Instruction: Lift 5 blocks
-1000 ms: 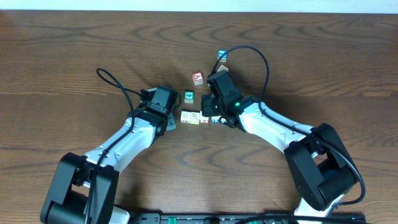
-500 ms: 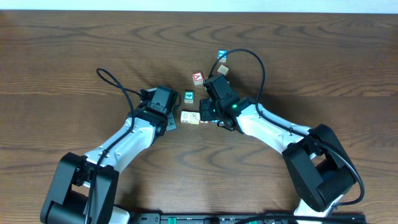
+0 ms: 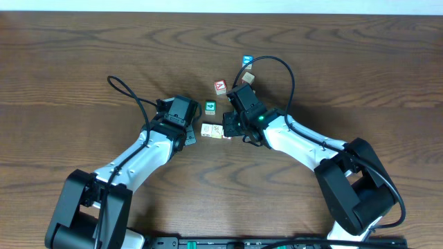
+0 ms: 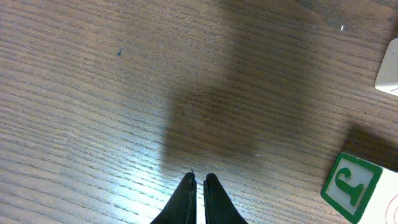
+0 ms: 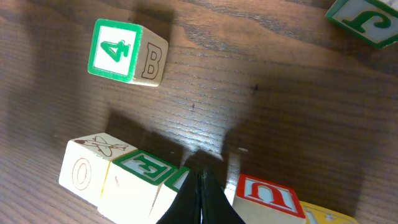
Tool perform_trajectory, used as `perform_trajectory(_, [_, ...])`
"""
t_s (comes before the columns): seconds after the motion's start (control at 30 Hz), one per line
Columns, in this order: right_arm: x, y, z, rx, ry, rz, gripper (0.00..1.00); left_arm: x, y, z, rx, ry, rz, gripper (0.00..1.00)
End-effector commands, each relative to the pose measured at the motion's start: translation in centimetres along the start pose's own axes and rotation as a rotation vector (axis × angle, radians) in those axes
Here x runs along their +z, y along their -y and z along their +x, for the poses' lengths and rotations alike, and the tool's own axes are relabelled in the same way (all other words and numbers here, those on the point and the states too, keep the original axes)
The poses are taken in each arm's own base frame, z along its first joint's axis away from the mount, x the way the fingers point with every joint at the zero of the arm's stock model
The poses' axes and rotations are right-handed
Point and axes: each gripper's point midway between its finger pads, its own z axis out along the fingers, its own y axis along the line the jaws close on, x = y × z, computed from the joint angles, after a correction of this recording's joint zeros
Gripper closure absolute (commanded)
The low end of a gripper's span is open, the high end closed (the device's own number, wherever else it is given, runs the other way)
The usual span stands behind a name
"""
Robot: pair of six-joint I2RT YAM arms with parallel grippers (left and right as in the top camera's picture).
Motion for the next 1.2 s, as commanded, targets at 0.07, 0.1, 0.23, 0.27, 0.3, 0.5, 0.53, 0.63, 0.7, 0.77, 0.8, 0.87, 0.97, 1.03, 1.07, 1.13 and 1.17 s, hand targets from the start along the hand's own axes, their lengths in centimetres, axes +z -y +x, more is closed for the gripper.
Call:
perform_trajectory(0.07, [0.0,-1.1,-0.5,-0.078,0.020,-0.025,0.99,0.2,-0.7,0.3,-0.001,0.003,-0.029,0.92])
perform_trajectory(0.1, [-0.1,-1.1,-1.0,-0.093,0.039,-0.024,0.99,0.2,-0.7,0.3,-0.001,0.003,-0.029,0.92])
perform_trajectory(0.23, [-0.5,0.2,-3.7,-0.094,0.122,0.012,0.99,0.2,-0.7,0.3,-0.001,0.002,-0.029,0.92])
perform_trajectory(0.27, [-0.8,0.8,-4.5,-0.084,0.138,0.027,0.99,0.2,-0.7,0.3,-0.001,0.002,-0.029,0.92])
perform_trajectory(0.3, [-1.1,1.4,-5.4,-0.074,0.149,0.036,0.99,0.2,-0.7,0.3,0.000,0.002,-0.029,0.92])
perform_trajectory(0.5, [-3.5,7.2,-6.8,0.045,0.061,0.146,0.99,0.2,-0.6,0.4,0.001,-0.001,-0.025,0.92])
perform_trajectory(0.53, [-3.7,8.2,-6.4,0.065,0.033,0.166,0.99,0.2,-0.6,0.4,0.001,-0.001,-0.024,0.92])
perform_trajectory(0.63, [-4.2,10.3,-4.7,0.105,-0.043,0.211,0.99,0.2,-0.6,0.4,0.001,-0.001,-0.024,0.92])
perform_trajectory(0.7, [-4.4,11.1,-3.5,0.121,-0.094,0.234,0.99,0.2,-0.6,0.4,0.001,-0.001,-0.024,0.92])
perform_trajectory(0.77, [-4.6,11.2,-2.7,0.115,-0.131,0.239,0.99,0.2,-0.6,0.4,0.001,-0.002,-0.024,0.92])
perform_trajectory(0.8, [-4.6,11.1,-2.2,0.104,-0.151,0.235,0.99,0.2,-0.6,0.4,0.000,-0.002,-0.023,0.92])
perform_trajectory(0.87, [-4.6,10.8,-1.5,0.092,-0.179,0.235,0.99,0.2,-0.4,0.5,0.000,-0.009,-0.013,0.92])
perform_trajectory(0.97, [-4.6,10.4,-0.8,0.083,-0.200,0.233,0.99,0.2,-0.2,0.6,0.000,-0.016,-0.003,0.92])
perform_trajectory(1.03, [-4.4,9.6,-0.3,0.071,-0.217,0.206,0.99,0.2,-0.2,0.6,0.000,-0.016,-0.003,0.92])
perform_trajectory(1.07, [-4.3,9.2,0.0,0.070,-0.226,0.189,0.99,0.2,-0.2,0.6,0.000,-0.016,-0.003,0.92])
perform_trajectory(1.13, [-4.1,8.6,0.6,0.065,-0.244,0.164,0.99,0.2,-0.2,0.6,0.000,-0.016,-0.004,0.92])
perform_trajectory(1.17, [-4.0,8.5,0.8,0.063,-0.249,0.160,0.99,0.2,-0.2,0.6,0.000,-0.016,-0.004,0.92])
